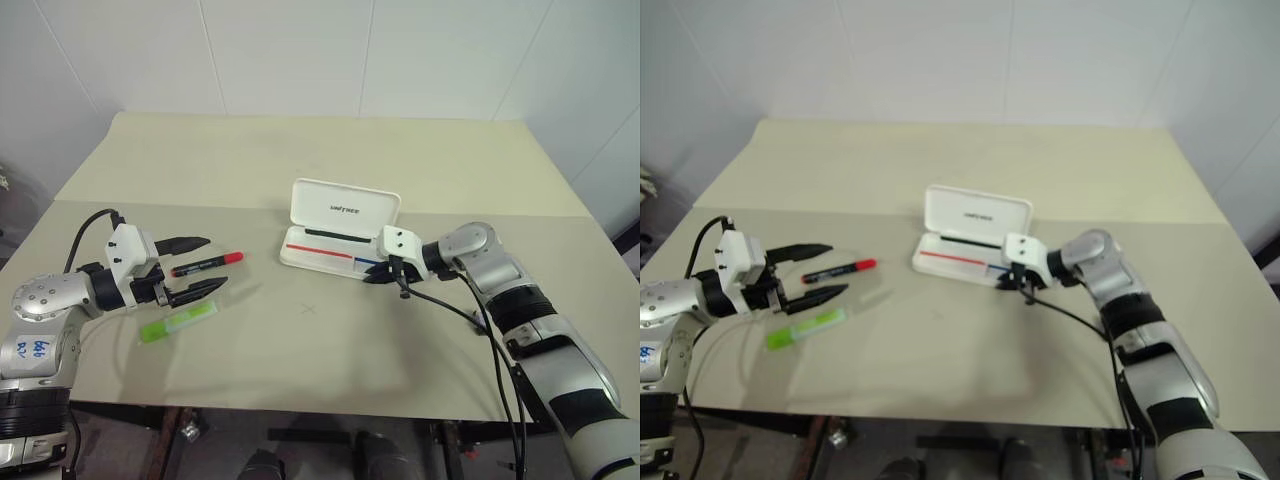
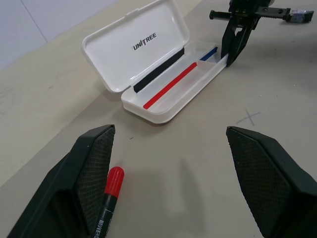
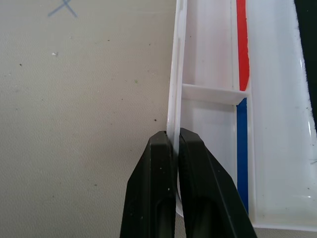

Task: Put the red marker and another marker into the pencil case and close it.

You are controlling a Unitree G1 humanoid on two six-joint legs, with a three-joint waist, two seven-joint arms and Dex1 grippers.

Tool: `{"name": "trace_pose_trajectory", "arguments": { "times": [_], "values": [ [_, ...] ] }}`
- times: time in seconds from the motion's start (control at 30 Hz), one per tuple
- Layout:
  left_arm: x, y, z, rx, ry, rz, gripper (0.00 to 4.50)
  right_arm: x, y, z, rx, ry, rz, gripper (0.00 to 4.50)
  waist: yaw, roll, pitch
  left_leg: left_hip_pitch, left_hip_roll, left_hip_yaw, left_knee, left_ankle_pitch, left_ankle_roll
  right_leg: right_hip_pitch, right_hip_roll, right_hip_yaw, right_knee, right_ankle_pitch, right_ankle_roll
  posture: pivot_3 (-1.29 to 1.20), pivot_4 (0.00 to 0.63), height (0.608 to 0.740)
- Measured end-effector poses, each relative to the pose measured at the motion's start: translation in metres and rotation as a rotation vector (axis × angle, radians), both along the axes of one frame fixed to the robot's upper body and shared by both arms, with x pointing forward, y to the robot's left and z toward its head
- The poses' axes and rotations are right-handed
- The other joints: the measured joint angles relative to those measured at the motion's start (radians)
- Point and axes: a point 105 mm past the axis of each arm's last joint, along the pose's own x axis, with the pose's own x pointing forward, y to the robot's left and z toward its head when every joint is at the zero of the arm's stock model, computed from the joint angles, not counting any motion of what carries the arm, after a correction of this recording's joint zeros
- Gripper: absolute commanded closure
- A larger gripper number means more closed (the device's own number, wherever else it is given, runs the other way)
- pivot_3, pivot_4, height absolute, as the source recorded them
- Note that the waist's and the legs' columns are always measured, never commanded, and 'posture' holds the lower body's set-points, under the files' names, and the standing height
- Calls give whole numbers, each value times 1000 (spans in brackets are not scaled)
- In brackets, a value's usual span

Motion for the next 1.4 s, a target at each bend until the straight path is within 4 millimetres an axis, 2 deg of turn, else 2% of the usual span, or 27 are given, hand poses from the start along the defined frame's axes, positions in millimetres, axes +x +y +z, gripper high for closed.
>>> {"name": "trace_pose_trajectory", "arguments": {
  "times": [0.33, 0.57, 0.8, 1.1, 1.2, 1.33, 1.4],
  "values": [
    [-1, 1, 1, 2, -2, -7, 660, -51, -7, 5, -45, 37, 98, 4487, 4, 0, 0, -2, 0, 0, -1, -1, 0, -1, 0, 0, -3, 0, 0, 0, 150, 740],
    [-1, 0, 1, 0, 0, -10, 660, -78, -1, -6, -47, 67, 106, 4487, 4, 0, 0, -1, 0, 0, 1, -1, 0, -1, 0, 0, -4, 0, 0, 0, 150, 740],
    [-1, 0, 0, -2, 6, -11, 660, -85, 2, -14, -31, 74, 88, 4487, 5, 0, 0, -1, 0, 1, 1, -1, 0, -1, 0, 0, -4, 0, 0, 0, 150, 740],
    [1, -4, 1, 0, 12, -25, 660, -74, 2, -21, -51, 27, 147, 4487, -1, -1, 0, 2, 1, 1, 1, -1, 0, 1, 0, 0, -4, 0, 0, 0, 150, 740],
    [1, -4, 1, -1, 14, -26, 660, -72, 1, -23, -52, 18, 162, 3700, -1, -2, -1, 2, 1, 1, 2, -1, 0, 1, 1, 0, -3, 0, -1, 0, 150, 740],
    [1, -4, 1, -2, 20, -24, 660, -66, 0, -21, -54, -2, 161, 2311, 2, -1, -1, 1, 1, 0, 1, -1, 0, 1, 0, 0, -3, 0, -1, 0, 150, 740],
    [1, -4, 1, -3, 21, -24, 660, -65, 0, -19, -52, -7, 162, 2311, 3, -1, -1, 1, 1, 0, 1, -1, 0, 1, 0, 0, -3, 0, -1, 0, 150, 740]
  ]
}}
